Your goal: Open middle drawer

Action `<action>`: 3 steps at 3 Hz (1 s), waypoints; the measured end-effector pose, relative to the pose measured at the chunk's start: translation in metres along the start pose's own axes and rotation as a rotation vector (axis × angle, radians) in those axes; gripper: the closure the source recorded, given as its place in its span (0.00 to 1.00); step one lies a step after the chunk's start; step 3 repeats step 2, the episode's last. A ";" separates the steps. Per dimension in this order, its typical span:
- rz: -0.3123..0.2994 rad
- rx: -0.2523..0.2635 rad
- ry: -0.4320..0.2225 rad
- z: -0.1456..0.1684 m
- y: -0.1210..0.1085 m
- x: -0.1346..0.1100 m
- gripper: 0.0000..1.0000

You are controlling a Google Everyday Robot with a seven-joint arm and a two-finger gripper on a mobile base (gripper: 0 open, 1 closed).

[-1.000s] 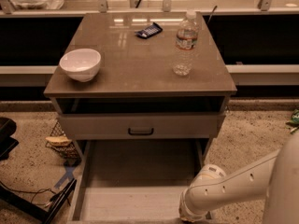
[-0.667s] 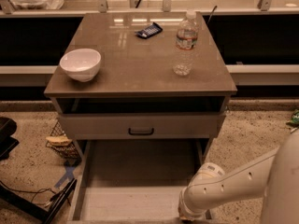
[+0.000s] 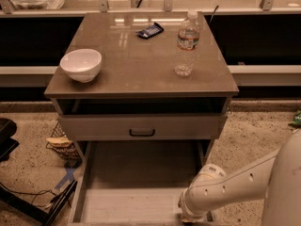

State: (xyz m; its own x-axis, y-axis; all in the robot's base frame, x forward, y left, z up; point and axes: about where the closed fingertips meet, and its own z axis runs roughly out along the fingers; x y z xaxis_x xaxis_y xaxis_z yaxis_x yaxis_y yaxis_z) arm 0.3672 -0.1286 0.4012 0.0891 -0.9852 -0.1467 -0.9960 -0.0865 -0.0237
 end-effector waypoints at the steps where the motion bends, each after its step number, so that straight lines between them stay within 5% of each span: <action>1: 0.000 -0.001 0.000 0.001 -0.001 -0.001 0.00; 3: 0.000 -0.001 0.000 0.001 -0.001 -0.001 0.00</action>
Offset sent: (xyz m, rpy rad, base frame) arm -0.0004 0.0000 -0.0003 -0.0001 0.0009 0.0004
